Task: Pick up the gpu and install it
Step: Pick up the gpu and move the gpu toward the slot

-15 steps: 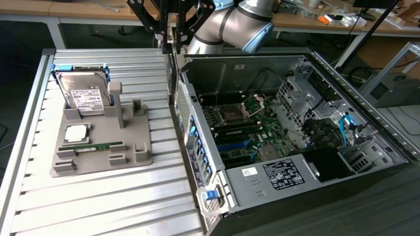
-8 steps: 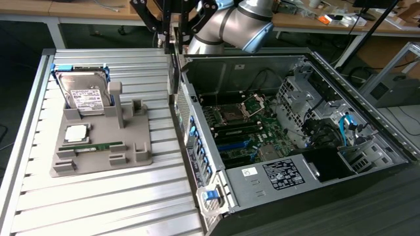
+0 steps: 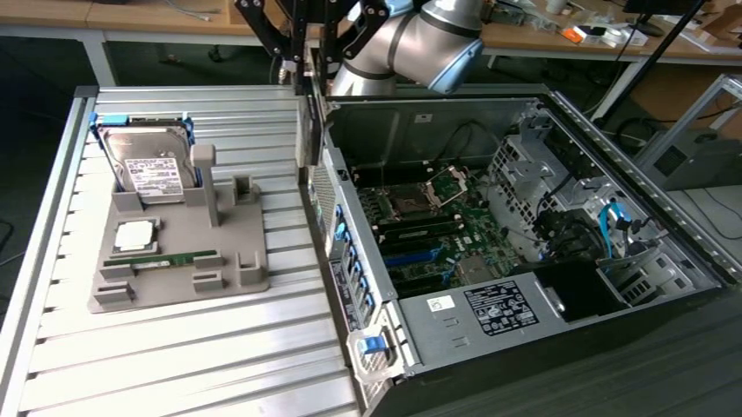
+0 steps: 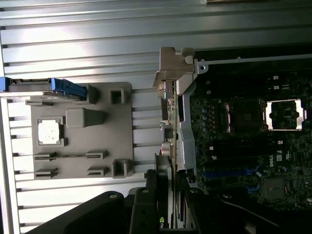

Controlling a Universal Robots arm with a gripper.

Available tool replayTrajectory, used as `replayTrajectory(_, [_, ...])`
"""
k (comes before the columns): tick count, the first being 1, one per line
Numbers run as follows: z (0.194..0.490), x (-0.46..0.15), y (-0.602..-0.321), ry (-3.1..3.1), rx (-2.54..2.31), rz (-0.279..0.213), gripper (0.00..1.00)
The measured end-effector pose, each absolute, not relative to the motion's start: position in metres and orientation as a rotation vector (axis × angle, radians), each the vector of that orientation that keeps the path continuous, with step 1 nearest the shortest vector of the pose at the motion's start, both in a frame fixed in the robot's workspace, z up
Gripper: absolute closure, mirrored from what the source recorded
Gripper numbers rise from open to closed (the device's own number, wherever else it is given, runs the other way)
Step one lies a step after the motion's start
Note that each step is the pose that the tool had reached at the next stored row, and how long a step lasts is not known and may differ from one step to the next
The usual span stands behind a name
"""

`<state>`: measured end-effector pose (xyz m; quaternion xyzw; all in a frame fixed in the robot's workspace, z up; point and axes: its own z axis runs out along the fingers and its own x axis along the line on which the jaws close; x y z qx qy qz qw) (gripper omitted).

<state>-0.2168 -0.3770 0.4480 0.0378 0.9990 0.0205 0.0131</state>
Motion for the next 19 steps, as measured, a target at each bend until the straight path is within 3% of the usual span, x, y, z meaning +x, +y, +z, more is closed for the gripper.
replayTrajectory(19, [0.448, -0.205, -0.377, 3.113, 0.118, 0.064, 0.73])
